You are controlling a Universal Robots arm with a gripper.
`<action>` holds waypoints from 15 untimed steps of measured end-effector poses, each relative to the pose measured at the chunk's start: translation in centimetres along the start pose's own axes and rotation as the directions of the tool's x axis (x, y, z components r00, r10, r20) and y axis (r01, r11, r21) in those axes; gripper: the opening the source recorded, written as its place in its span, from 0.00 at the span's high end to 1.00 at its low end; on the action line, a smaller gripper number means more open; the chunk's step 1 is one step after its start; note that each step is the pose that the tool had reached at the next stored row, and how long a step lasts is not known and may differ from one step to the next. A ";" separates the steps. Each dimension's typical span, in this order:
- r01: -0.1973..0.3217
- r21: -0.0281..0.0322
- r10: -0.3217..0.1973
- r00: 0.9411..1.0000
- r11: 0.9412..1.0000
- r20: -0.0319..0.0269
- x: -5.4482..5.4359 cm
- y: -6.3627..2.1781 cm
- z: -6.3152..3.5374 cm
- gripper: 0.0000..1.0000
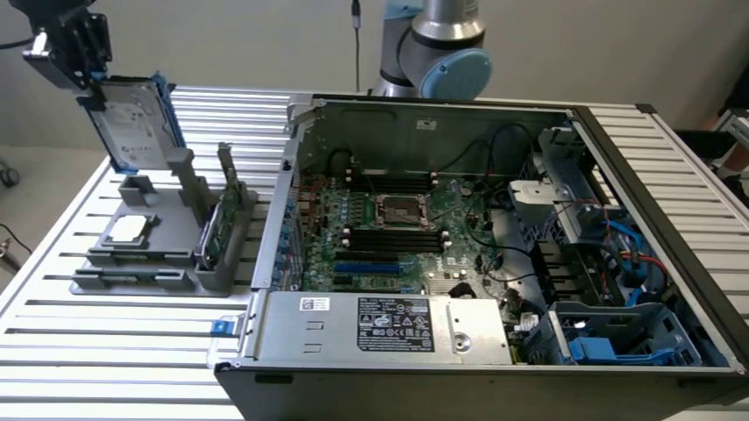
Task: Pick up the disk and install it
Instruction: 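Pick up the disk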
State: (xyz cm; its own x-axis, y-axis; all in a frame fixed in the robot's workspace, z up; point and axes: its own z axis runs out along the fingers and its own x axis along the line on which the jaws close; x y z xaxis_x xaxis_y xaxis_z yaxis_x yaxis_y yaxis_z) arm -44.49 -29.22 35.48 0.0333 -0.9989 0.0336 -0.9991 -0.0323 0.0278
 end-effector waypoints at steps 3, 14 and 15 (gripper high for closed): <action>0.000 0.000 0.000 1.000 1.000 0.000 0.0 0.04 -1.39 0.67; 0.006 0.000 -0.006 1.000 1.000 0.004 0.3 -1.88 -6.42 0.67; 0.007 0.000 -0.007 1.000 1.000 0.005 0.4 -2.25 -6.89 0.67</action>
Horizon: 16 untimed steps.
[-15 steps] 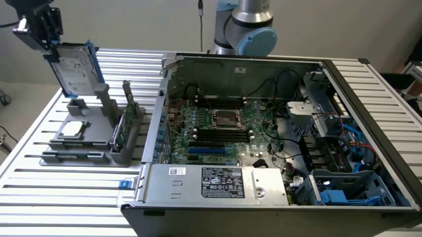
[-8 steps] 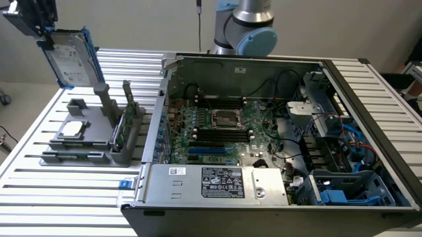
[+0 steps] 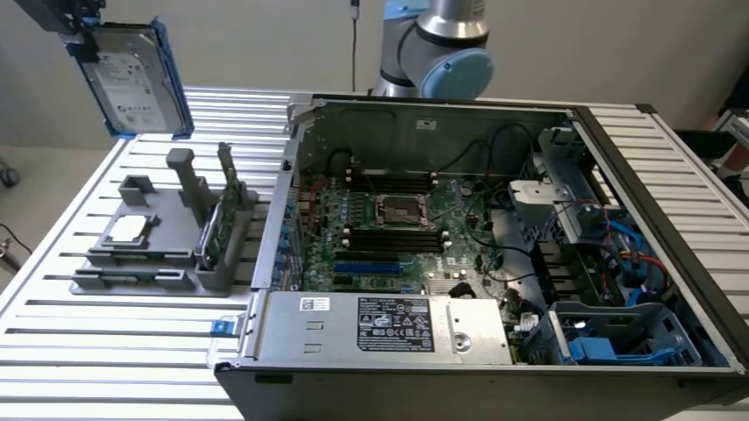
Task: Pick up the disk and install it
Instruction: 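Pick up the disk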
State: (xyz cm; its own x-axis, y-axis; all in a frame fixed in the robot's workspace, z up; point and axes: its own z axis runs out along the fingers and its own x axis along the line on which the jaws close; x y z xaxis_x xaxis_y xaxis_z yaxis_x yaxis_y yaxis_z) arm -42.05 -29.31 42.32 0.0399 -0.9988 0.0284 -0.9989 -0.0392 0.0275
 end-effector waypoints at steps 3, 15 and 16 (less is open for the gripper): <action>0.001 0.000 -0.001 1.000 1.000 0.003 0.2 -1.12 -1.36 0.67; 0.003 0.000 -0.003 1.000 1.000 0.011 1.3 -6.09 -6.92 0.67; 0.004 0.000 -0.004 1.000 1.000 0.011 1.5 -6.53 -7.39 0.67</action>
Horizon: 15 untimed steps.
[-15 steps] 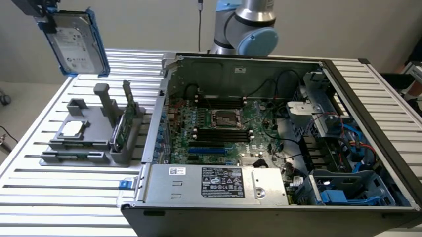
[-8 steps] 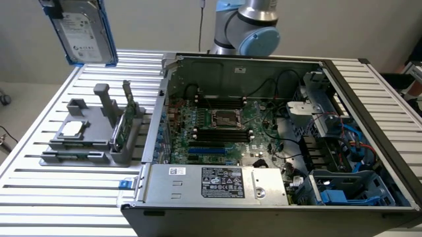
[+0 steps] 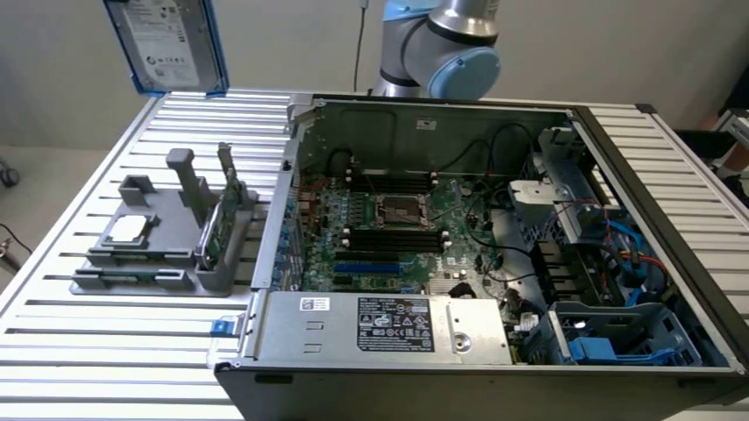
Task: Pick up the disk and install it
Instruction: 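Pick up the disk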
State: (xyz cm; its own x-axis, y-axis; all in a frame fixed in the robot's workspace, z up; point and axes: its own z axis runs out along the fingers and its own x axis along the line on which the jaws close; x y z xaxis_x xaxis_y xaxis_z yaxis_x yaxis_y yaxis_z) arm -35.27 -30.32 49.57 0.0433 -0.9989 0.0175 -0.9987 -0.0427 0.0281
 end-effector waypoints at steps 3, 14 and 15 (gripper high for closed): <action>0.000 -0.002 0.000 1.000 1.000 0.000 0.4 -1.31 -1.19 0.67; 0.000 -0.020 0.000 1.000 1.000 0.001 2.1 -6.22 -2.60 0.67; 0.000 -0.022 0.000 1.000 1.000 0.001 2.3 -6.66 -2.61 0.67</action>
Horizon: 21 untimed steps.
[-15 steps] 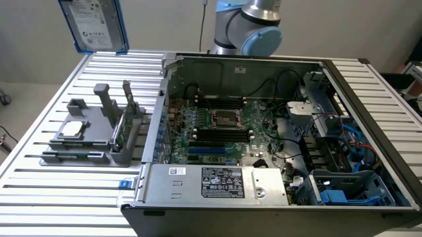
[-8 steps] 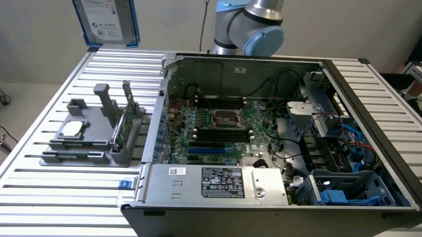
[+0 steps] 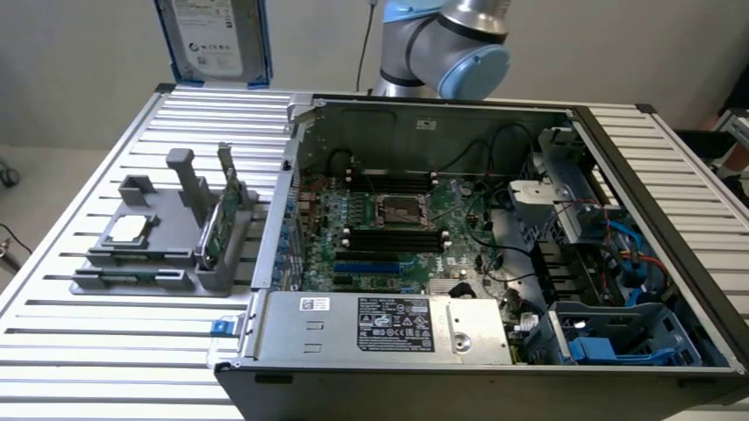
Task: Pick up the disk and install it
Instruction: 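Pick up the disk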
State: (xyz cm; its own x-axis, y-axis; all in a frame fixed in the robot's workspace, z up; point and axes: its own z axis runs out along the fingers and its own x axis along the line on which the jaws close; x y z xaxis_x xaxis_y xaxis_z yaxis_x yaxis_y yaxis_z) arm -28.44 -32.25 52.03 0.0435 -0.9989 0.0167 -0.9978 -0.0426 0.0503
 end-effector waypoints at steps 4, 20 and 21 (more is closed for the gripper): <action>0.000 -0.009 0.000 1.000 1.000 0.000 0.7 -1.81 -0.09 0.67; 0.001 -0.018 -0.001 1.000 1.000 0.004 3.1 -8.95 -1.11 0.67; 0.001 -0.018 -0.001 1.000 1.000 0.005 3.2 -9.39 -1.20 0.67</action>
State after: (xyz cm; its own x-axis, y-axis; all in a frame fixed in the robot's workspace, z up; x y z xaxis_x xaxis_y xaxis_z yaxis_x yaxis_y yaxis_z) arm -18.88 -35.06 52.80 0.0439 -0.9990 0.0117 -0.9967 -0.0430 0.0686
